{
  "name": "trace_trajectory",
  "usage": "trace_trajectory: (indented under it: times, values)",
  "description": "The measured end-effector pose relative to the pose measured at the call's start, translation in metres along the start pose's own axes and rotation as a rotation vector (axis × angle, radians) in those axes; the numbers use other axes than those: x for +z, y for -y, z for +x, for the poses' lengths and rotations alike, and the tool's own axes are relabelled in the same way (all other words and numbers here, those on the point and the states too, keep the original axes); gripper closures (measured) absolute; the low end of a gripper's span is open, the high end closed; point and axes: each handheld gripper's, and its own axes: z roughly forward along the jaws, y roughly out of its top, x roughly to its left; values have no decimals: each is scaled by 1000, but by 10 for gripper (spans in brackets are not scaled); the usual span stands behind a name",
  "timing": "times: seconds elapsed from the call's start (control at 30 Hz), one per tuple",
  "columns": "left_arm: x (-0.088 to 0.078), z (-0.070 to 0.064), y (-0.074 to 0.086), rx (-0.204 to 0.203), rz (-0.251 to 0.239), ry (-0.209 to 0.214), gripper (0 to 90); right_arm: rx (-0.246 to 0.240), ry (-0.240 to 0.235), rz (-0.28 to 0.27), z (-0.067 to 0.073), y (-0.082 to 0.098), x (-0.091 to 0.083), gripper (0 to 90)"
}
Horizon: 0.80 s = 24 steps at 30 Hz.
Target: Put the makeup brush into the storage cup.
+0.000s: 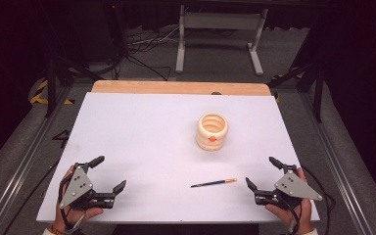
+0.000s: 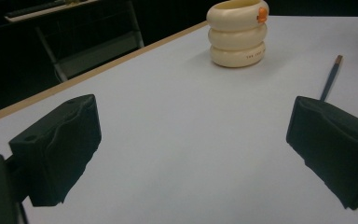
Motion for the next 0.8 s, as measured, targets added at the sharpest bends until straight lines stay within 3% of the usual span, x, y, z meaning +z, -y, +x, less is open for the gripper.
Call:
trace_trajectory:
  times: [0.53,0.8]
  values:
    - [1,1,4,2,41,10,48,-15,-11,16,0,-1,1,56]
    - [3,0,4,3,53,19,51,-18,-67,33,-5,-2,3,95]
